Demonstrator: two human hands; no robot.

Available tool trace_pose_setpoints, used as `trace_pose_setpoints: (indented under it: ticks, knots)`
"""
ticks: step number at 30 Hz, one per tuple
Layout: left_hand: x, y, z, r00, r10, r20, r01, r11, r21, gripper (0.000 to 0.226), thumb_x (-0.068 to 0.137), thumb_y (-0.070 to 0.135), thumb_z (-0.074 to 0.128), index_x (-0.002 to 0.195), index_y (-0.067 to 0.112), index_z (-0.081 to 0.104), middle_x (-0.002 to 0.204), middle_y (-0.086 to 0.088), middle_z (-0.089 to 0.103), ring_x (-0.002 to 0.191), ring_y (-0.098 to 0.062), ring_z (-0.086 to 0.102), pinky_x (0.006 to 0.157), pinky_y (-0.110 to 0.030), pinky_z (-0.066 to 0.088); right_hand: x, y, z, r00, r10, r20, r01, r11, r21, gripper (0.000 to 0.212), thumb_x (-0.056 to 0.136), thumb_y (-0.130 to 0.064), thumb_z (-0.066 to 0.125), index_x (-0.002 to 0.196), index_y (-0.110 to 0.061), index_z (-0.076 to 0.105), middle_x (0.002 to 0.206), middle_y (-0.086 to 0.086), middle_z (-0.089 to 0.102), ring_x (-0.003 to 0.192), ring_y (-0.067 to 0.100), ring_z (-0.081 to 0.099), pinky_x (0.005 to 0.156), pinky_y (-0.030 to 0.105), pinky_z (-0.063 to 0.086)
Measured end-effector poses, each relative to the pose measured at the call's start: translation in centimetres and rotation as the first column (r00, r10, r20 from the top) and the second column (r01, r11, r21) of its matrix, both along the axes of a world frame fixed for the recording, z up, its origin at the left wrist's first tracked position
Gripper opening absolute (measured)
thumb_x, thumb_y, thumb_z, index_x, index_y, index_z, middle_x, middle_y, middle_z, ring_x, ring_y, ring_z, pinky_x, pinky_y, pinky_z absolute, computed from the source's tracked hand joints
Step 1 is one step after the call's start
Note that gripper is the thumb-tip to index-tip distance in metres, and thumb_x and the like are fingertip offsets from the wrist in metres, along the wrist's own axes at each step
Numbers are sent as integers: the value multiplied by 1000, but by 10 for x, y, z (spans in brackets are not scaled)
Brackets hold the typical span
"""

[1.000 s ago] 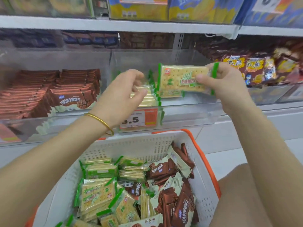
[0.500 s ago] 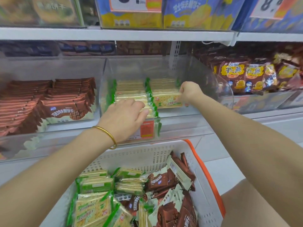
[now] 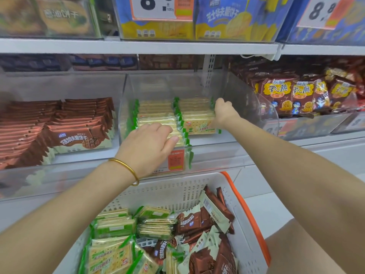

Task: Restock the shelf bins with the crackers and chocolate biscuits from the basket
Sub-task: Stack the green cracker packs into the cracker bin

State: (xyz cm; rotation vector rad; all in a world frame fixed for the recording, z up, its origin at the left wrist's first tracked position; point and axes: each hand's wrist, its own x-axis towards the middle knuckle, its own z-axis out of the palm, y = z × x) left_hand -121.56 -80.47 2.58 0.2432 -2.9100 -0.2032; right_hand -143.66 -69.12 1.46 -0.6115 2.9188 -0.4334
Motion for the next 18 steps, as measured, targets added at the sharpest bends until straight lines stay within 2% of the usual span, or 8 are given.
trace_pose_setpoints:
  ticks: [3,5,8,10,12,15,16,18]
  knots:
    - [10,1,5,988,-78,-130,76,997,-21,56,95,48,19,121,14,55,115,-3,59,109,-25,53,89,-40,45,8,8,13,995,-5,-104,-1,998,-58,49,82,-7,69,121,-7,39,125,17,40,103,35,53,81,39,44]
    - [29,4,6,947,-168,-275,153,985,-74,45,95,39,29,113,11,59,108,-4,61,102,-26,56,85,-41,47,28,18,29,983,-14,-185,-34,966,-256,32,84,-8,66,110,-9,47,116,13,47,90,28,53,77,35,44]
    - [69,11,2,890,-252,-380,224,967,-118,31,94,24,40,103,8,65,98,-4,65,91,-24,60,75,-38,48,99,42,49,989,126,-83,-149,725,-673,13,86,-8,64,91,-13,54,89,5,58,74,19,60,59,26,52]
    - [96,9,-12,918,-286,-276,267,958,-104,29,92,23,41,95,10,67,87,-3,68,79,-25,64,62,-37,51,158,56,42,921,374,111,-126,555,-823,15,87,0,62,83,-12,55,71,2,59,64,15,63,48,24,52]
    - [115,2,-32,971,-224,-80,220,974,-57,33,89,30,38,91,16,67,81,0,69,73,-23,66,54,-34,52,200,54,7,778,555,295,-154,623,-767,15,87,2,61,81,-11,57,65,2,59,61,14,63,47,28,53]
    - [127,-15,-65,977,-63,202,66,998,-8,45,88,42,23,96,25,64,94,3,69,88,-20,64,65,-33,49,236,26,-72,669,596,444,-428,797,-426,5,89,-9,61,88,-14,60,80,5,63,64,9,59,61,28,51]
    - [129,-21,-75,960,-34,277,34,999,4,41,91,40,25,100,25,62,100,3,67,94,-20,62,70,-33,48,243,17,-96,656,612,442,-529,791,-309,6,89,-12,62,95,-14,62,89,6,64,70,10,59,66,25,47]
    - [131,-28,-88,925,15,379,-29,999,32,28,96,33,36,105,24,61,108,2,65,99,-21,59,76,-33,47,255,5,-141,621,644,448,-652,741,-161,31,88,-18,63,117,-9,59,112,9,62,93,17,57,77,26,41]
